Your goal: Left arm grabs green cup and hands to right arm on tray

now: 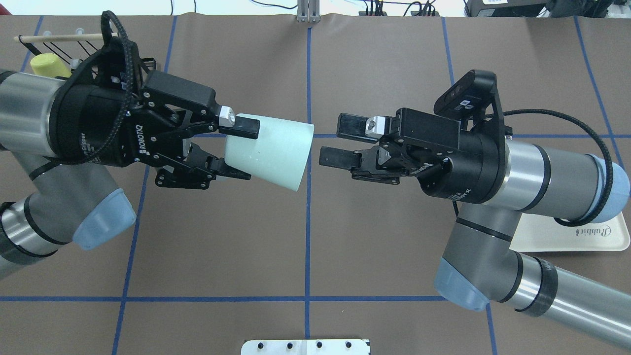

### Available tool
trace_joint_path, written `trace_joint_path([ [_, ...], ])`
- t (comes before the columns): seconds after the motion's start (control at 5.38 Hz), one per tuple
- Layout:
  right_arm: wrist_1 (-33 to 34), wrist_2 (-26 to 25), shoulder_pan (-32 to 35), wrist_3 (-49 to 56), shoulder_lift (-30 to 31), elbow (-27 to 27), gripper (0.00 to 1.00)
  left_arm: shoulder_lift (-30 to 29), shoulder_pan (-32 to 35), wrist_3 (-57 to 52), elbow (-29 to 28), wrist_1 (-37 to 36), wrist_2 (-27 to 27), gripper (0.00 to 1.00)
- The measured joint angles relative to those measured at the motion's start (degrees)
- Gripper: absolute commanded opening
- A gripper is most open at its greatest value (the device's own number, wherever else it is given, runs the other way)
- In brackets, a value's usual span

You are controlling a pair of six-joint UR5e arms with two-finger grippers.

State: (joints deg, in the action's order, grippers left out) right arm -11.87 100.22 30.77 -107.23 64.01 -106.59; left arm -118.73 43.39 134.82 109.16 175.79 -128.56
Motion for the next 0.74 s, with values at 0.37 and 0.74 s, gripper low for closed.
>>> trace_joint_path([
  [0.37,1.44,-0.61,0.00,0.00,-1.07,-0.02,0.97,-0.01,-0.39,-0.03,-0.25,-0.04,0.06,0.01],
  [0.74,2.52,-0.97,0.00,0.00,-1.11,0.08,0.89,-0.04,-1.11,-0.11,-0.20,-0.15,0.19,0.01],
])
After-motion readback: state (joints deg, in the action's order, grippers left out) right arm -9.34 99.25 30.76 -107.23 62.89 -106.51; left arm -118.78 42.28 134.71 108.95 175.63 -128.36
